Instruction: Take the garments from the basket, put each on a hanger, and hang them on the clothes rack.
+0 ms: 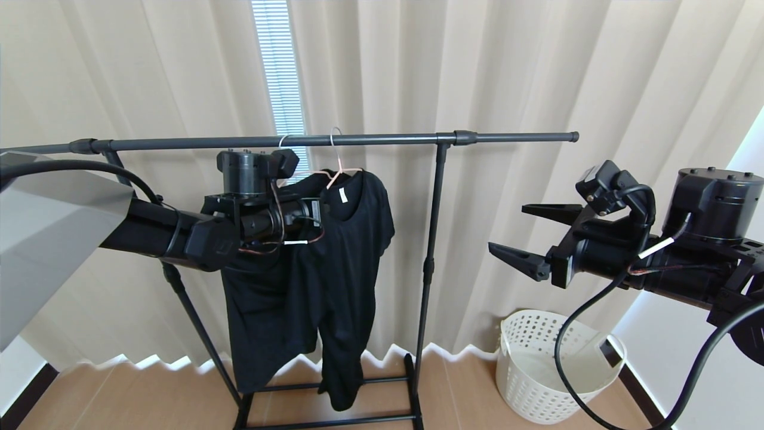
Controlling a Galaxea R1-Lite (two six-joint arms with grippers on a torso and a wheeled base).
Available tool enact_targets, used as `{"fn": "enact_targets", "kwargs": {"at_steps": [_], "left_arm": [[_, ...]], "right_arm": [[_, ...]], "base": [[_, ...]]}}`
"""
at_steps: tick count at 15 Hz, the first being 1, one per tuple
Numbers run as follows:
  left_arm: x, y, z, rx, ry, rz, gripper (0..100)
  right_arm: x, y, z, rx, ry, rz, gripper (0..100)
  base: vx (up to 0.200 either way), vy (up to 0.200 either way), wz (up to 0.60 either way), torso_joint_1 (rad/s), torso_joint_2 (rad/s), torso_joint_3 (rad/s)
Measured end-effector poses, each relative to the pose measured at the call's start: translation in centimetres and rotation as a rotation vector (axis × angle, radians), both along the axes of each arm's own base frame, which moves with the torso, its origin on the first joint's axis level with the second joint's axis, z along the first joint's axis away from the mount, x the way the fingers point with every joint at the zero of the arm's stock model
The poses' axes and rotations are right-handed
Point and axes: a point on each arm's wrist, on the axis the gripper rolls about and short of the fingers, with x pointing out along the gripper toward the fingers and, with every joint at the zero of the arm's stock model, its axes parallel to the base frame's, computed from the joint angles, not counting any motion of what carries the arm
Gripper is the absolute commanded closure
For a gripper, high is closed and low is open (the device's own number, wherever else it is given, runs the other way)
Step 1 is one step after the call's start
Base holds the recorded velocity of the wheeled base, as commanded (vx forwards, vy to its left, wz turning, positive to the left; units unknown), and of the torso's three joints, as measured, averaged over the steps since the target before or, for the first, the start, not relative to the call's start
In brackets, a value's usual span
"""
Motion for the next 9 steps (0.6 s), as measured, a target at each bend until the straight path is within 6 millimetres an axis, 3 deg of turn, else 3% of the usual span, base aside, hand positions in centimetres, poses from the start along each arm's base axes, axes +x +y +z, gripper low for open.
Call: {"fn": "enact_targets", "kwargs": {"at_steps": [9], "left_arm": [[0.03, -0.03, -0.18, 0.003, 0.004, 0.000, 100]], "right_arm": [[0.01, 0.00, 0.04, 0.000, -0.001, 0.000, 0]], "base": [[0.000, 0.000, 0.00, 0.000, 0.00, 0.000]]}}
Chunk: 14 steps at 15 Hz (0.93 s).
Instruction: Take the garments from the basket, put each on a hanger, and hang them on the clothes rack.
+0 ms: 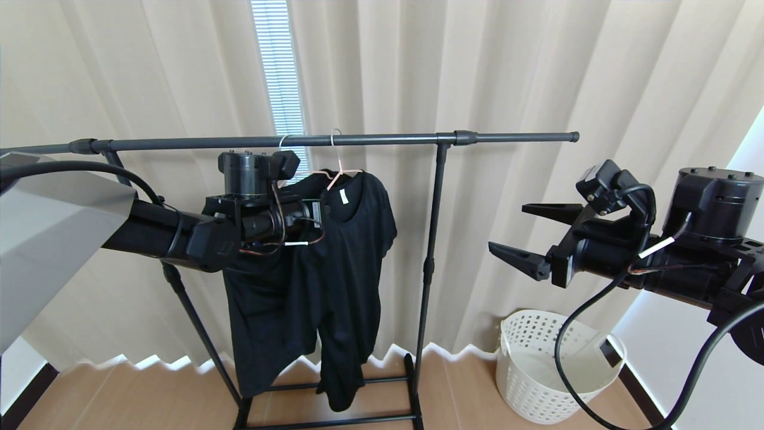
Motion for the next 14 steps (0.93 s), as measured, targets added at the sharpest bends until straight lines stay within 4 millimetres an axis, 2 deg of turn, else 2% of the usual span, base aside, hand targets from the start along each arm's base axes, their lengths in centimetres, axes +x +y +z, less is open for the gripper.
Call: {"fn": "enact_targets", "kwargs": {"at_steps": [5, 6, 14], "left_arm": [[-0.17, 0.03, -0.14, 0.002, 0.008, -0.002, 100], [-0.23, 0.05, -0.24, 0.004, 0.011, -0.002, 0], [-0.75, 0.21, 0.17, 0.005, 0.007, -0.003, 0]], "right_arm": [[0.02, -0.01, -0.01, 0.000, 0.001, 0.000, 0], [0.02, -0.01, -0.01, 0.000, 0.000, 0.000, 0], [0.10, -0.06, 0.08, 0.001, -0.003, -0.002, 0]], "base": [[0.000, 0.000, 0.00, 0.000, 0.00, 0.000], [0.000, 0.000, 0.00, 0.000, 0.00, 0.000], [0.000, 0.000, 0.00, 0.000, 0.00, 0.000]]}}
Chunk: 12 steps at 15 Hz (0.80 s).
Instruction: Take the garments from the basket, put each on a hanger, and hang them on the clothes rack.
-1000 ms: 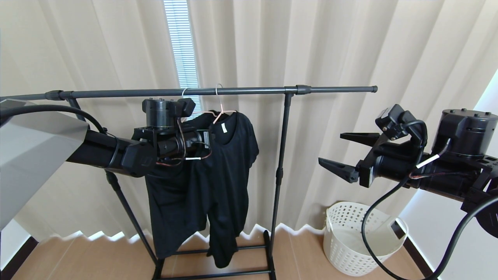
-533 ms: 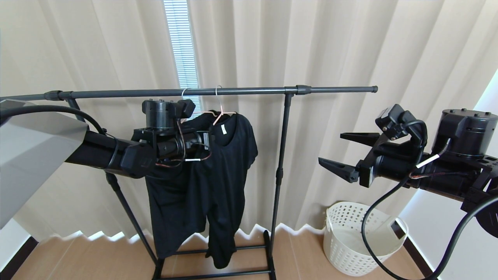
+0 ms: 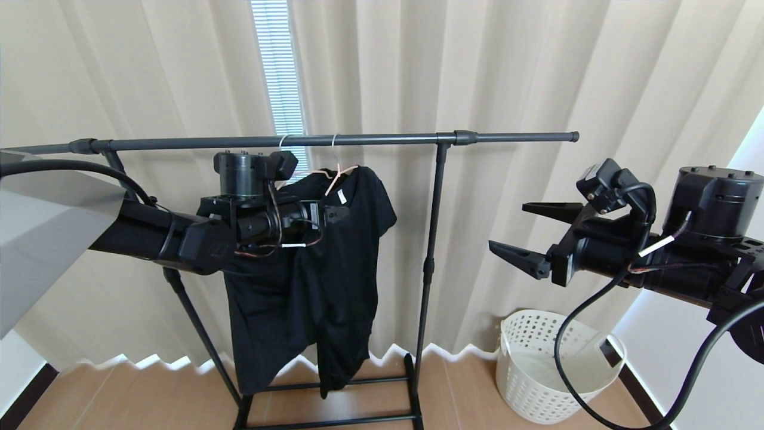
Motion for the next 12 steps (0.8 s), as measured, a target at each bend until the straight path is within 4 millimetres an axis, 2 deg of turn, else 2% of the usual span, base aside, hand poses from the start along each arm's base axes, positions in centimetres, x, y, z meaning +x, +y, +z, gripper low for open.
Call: {"fn": "enact_targets", "kwargs": {"at_steps": [6, 12], "left_arm": [[-1.8, 0.7, 1.2, -0.001, -0.006, 0.004, 0], [-6.1, 2.1, 2.1, 0.008, 0.018, 0.007, 0]], "right_arm": [[-0.1, -0.3, 0.1, 0.001, -0.003, -0.008, 0], [-0.5, -0.7, 0.7, 0.007, -0.021, -0.018, 0]], "base": [[0.000, 0.000, 0.00, 0.000, 0.00, 0.000], [0.000, 0.000, 0.00, 0.000, 0.00, 0.000]]}}
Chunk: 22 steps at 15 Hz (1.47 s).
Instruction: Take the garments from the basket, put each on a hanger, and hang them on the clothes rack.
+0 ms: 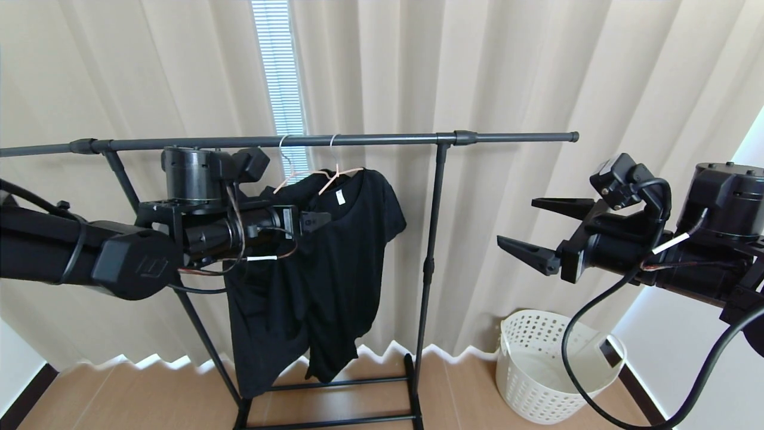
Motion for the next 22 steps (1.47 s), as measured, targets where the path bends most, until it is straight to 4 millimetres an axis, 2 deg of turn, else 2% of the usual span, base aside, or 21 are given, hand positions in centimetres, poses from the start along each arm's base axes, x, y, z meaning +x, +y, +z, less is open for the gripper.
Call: {"fn": "enact_targets", "kwargs": {"at_steps": [3, 5, 9, 17, 22], "left_arm": [[-2.4, 0.8, 0.1, -0.001, -0.002, 0.001, 0], [-4.3, 1.3, -0.1, -0.005, -0.017, -0.001, 0], [-8.4, 2.4, -0.2, -0.007, -0.032, -0.007, 0], [-17.4, 5.0, -1.6, 0.081, -0.072, -0.045, 0], [-22.2, 6.3, -3.0, 0.077, -0.103, -0.057, 0]], "right_arm": [[-0.7, -0.2, 0.3, 0.002, -0.009, 0.001, 0], [-1.8, -0.4, 0.8, 0.007, -0.026, 0.001, 0], [-6.0, -1.4, 2.2, 0.021, -0.091, -0.001, 0], [-18.1, -4.8, -1.6, 0.023, -0.144, -0.133, 0], [-23.9, -6.4, -5.3, -0.006, -0.096, -0.226, 0]], "base": [[0.000, 0.000, 0.00, 0.000, 0.00, 0.000], [0.000, 0.000, 0.00, 0.000, 0.00, 0.000], [0.000, 0.000, 0.00, 0.000, 0.00, 0.000], [0.000, 0.000, 0.00, 0.000, 0.00, 0.000], [0.000, 0.000, 0.00, 0.000, 0.00, 0.000]]}}
